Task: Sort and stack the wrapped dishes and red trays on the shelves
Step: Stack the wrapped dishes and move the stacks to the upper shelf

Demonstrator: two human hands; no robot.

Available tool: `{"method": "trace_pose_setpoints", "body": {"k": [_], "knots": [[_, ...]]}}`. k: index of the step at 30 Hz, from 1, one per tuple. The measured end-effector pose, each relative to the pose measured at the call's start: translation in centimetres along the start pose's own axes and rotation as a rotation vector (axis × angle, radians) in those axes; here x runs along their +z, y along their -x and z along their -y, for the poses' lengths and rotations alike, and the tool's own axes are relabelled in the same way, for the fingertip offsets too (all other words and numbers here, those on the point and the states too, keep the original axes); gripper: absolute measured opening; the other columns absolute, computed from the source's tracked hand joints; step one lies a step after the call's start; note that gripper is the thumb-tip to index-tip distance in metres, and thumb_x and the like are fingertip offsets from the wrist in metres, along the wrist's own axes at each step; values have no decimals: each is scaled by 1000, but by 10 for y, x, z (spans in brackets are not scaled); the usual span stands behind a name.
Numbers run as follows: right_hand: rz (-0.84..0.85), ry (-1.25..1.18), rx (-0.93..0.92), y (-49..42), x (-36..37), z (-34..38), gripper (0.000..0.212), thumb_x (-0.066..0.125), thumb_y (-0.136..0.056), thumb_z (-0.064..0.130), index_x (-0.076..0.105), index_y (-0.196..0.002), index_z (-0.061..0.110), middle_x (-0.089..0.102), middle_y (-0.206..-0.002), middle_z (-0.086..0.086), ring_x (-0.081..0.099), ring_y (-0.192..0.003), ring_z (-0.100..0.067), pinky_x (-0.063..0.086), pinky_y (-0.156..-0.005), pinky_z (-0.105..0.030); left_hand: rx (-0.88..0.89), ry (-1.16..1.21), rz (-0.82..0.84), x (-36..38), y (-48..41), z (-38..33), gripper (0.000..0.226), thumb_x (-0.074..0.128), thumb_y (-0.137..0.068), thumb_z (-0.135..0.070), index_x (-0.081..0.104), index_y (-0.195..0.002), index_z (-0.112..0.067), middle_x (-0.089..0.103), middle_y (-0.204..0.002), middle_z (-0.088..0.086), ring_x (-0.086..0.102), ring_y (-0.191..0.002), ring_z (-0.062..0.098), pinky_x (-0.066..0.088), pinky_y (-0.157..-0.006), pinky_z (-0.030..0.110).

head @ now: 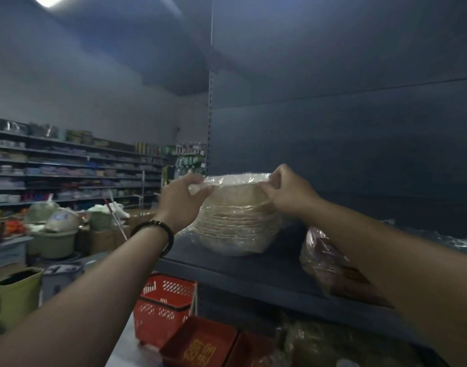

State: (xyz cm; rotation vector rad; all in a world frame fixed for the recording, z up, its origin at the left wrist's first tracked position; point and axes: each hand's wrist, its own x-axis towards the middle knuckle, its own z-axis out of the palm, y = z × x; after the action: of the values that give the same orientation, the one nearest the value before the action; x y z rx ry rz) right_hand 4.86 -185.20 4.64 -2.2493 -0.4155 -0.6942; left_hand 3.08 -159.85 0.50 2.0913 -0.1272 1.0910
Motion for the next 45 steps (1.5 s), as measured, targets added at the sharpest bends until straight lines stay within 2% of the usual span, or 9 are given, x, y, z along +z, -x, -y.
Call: {"method": "trace_pose_setpoints", "body": {"k": [7,14,17,23,27,30,37,41,45], "knots": [[63,173,9,-13,21,-11,37,61,-96,61,55,-93,25,63,-118,-5,60,-110,-27,47,-87,-37,109,-126,90,14,4,23,32,64,-96,-55,76,-112,-30,71,-119,-11,64,-111,14,45,-92,28],[161,270,7,-5,16,-13,42,60,-99,59,62,-112,19,67,-124,-4,61,-118,-27,49,-104,-43,164,-162,131,11,10,24,22,55,-103,-44,75,-98,-35,72,-108,-7,63,-102,18,47,-93,38],[210,260,15,-8,14,-15,47,56,-102,57,62,-128,18,63,-136,-5,58,-126,-27,47,-104,-36,135,-156,137,12,14,19,18,57,-104,-37,73,-96,-36,73,-105,-5,64,-98,20,48,-91,37],[366,258,-39,-2,-8,-14,61,50,-108,46,38,-161,21,39,-167,-4,42,-150,-25,35,-124,-40,9,-131,77,4,23,2,32,62,-102,-46,71,-124,-25,71,-124,-2,65,-105,19,45,-90,32],[235,390,-188,40,-44,-5,57,55,-102,50,49,-154,28,53,-157,-1,50,-143,-26,40,-118,-39,113,-127,-105,-1,56,-23,29,71,-95,-27,68,-123,-20,66,-128,7,60,-122,31,44,-101,38],[115,308,-277,90,-76,-8,41,63,-99,46,66,-135,27,70,-131,5,63,-121,-15,46,-99,-29,158,27,-127,-4,102,-56,26,75,-92,-24,67,-117,-24,65,-124,0,65,-110,21,52,-93,38],[-84,195,-327,237,-142,-36,5,72,-96,28,74,-92,25,70,-80,17,67,-77,3,44,-67,-9,225,228,144,26,241,-102,11,78,-90,-21,73,-97,-26,73,-96,-12,72,-86,5,62,-77,39],[-19,287,-247,318,-151,-85,8,68,-99,32,74,-94,29,71,-85,17,66,-79,-1,53,-70,-23,258,231,329,66,304,-109,13,76,-90,-23,71,-98,-32,71,-99,-17,71,-91,3,61,-78,28],[82,351,-35,381,-137,-149,23,55,-95,53,69,-100,35,68,-89,21,64,-84,1,57,-75,-33,250,220,473,113,358,-119,21,80,-90,-21,69,-97,-39,68,-102,-23,69,-94,-2,56,-78,15]]}}
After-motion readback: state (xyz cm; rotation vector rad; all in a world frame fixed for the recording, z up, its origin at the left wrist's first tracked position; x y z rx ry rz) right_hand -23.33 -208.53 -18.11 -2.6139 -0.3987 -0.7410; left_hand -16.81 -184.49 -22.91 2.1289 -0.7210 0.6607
